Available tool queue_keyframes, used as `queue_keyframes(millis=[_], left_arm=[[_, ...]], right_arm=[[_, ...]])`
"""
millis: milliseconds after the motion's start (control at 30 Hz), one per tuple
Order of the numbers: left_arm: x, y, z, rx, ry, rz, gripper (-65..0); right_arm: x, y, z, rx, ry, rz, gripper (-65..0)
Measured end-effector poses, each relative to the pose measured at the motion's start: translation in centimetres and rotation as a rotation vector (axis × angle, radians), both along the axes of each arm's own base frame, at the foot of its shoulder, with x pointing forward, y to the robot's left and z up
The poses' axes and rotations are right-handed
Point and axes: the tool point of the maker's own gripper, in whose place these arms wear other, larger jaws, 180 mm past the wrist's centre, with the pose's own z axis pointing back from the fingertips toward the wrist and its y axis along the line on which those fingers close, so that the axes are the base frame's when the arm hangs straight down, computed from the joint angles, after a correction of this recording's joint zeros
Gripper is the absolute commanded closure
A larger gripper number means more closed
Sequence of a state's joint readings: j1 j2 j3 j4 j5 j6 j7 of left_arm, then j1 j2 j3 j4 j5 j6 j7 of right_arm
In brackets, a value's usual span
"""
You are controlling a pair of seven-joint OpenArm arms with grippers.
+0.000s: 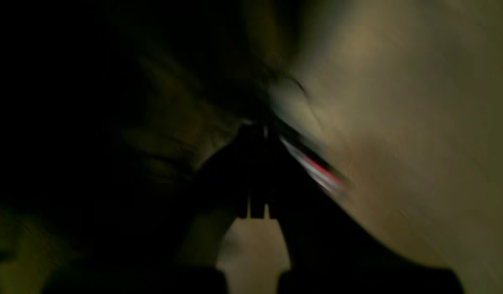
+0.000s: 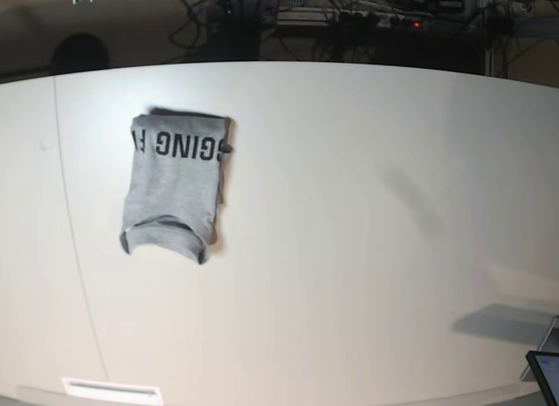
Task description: Fold the T-shirt properly
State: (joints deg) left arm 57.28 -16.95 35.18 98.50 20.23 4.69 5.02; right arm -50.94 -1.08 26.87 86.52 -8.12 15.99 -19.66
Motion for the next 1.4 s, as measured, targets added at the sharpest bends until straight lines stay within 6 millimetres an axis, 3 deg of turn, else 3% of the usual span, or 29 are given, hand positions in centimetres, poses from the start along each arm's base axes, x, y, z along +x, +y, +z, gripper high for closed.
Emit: queue_keyframes(millis=[67,133,200,267,367,467,533,600,667,767,867,967,1067,1167,1267,1400], left_arm=[[0.2,1.7,-0.3,0.039,-0.010,0.006,0.0],[-2.3,2.1,-0.8,0.047,0.047,-0.009,0.0],[-4.8,1.6,-0.9,0.042,0.116,-0.028,0.0],[-3.5,1.0,-0.1,0.017,0.074,0.002,0.0],[-1.5,1.4,-0.9,0.040,0.053,0.063,0.0],[-3.7,2.2,-2.3,0.045,0.144,0.099,0.0],[-5.5,2.2,-3.2,0.038,0.236,0.124,0.0],[-4.4,2.6,-3.7,0.020,0.230,0.178,0.0],[-3.6,3.7,-5.6,0.041,0.265,0.244,0.0],[-4.9,5.7,-8.4,0.095,0.352,0.290,0.0],[-7.2,7.7,-11.1,0.147,0.470,0.367,0.0],[-7.7,9.1,-13.8,0.174,0.551,0.471,0.0],[-8.5,10.3,-16.4,0.199,0.632,0.567,0.0],[-9.8,10.9,-18.6,0.189,0.756,0.652,0.0],[-9.8,10.9,-20.2,0.139,0.868,0.745,0.0],[-6.4,11.3,-21.4,0.079,0.893,0.794,0.0]], right_arm=[[-0.5,-0.3,-0.5,0.001,0.020,-0.005,0.0],[1.2,-0.4,-0.7,0.004,-0.041,-0.003,0.0],[1.0,1.0,-1.4,0.035,-0.019,0.012,0.0],[-0.7,2.1,-2.2,0.080,0.051,0.026,0.0],[-1.1,0.9,-3.0,0.055,0.072,0.027,0.0],[-0.5,1.6,-4.6,0.089,0.074,0.073,0.0],[-2.1,3.6,-5.8,0.146,0.143,0.105,0.0],[-3.9,5.3,-6.9,0.201,0.211,0.138,0.0],[-5.1,5.4,-8.0,0.210,0.271,0.177,0.0],[-5.8,5.8,-9.7,0.233,0.339,0.246,0.0],[-7.2,8.3,-11.1,0.291,0.417,0.321,0.0],[-9.0,10.5,-11.9,0.351,0.495,0.434,0.0],[-10.1,10.0,-12.5,0.350,0.560,0.503,-0.1],[-9.5,9.2,-13.1,0.336,0.579,0.535,-0.1],[-8.0,8.5,-13.7,0.318,0.584,0.527,-0.1],[-5.5,7.3,-14.3,0.286,0.581,0.515,-0.1]])
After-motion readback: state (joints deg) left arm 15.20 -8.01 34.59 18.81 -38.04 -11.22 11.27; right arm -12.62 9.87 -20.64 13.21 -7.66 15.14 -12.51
